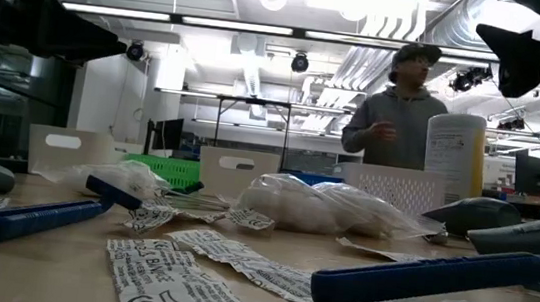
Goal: Pick & Place Travel size toiletries
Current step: Put the black deodorant into the right white bin
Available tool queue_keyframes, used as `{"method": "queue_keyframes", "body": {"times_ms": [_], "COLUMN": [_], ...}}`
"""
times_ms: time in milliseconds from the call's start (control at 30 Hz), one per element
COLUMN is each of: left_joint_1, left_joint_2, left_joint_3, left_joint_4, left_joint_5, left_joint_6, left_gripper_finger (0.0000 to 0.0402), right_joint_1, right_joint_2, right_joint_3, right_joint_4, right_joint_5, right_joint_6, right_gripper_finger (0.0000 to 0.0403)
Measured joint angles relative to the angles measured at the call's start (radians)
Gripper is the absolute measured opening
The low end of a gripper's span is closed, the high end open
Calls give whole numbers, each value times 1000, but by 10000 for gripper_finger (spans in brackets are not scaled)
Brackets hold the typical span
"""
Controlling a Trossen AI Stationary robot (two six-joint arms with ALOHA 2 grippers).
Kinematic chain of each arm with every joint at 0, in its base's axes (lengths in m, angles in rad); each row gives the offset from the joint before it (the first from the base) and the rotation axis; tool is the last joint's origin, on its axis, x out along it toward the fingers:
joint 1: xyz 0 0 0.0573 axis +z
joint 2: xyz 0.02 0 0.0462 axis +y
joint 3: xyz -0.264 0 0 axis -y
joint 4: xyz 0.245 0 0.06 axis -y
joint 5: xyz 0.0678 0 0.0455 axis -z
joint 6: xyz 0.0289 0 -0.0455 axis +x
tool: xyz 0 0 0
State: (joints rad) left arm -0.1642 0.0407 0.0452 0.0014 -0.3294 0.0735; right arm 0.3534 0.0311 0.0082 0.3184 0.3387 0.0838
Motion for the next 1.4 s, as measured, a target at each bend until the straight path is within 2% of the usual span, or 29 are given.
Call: {"method": "queue_keyframes", "body": {"times_ms": [100, 200, 433, 600, 733, 933, 1100, 1400], "left_joint_1": [0, 0, 0, 0, 0, 0, 0, 0], "left_joint_2": [0, 0, 0, 0, 0, 0, 0, 0], "left_joint_3": [0, 0, 0, 0, 0, 0, 0, 0], "left_joint_4": [0, 0, 0, 0, 0, 0, 0, 0], "left_joint_5": [0, 0, 0, 0, 0, 0, 0, 0], "left_joint_6": [0, 0, 0, 0, 0, 0, 0, 0], "left_gripper_finger": [162, 162, 162, 162, 162, 162, 162, 162], "right_joint_1": [0, 0, 0, 0, 0, -2, -31, -123], "right_joint_2": [2, 20, 121, 237, 343, 517, 653, 903], "right_joint_3": [0, 0, 12, 95, 194, 335, 442, 634], "right_joint_4": [-9, -30, -45, -65, -154, -338, -429, -594], "right_joint_5": [8, 63, 138, 134, 155, 220, 200, 67], "right_joint_6": [2, 29, 68, 74, 88, 195, 285, 397], "right_gripper_finger": [256, 256, 256, 256, 256, 256, 256, 256]}}
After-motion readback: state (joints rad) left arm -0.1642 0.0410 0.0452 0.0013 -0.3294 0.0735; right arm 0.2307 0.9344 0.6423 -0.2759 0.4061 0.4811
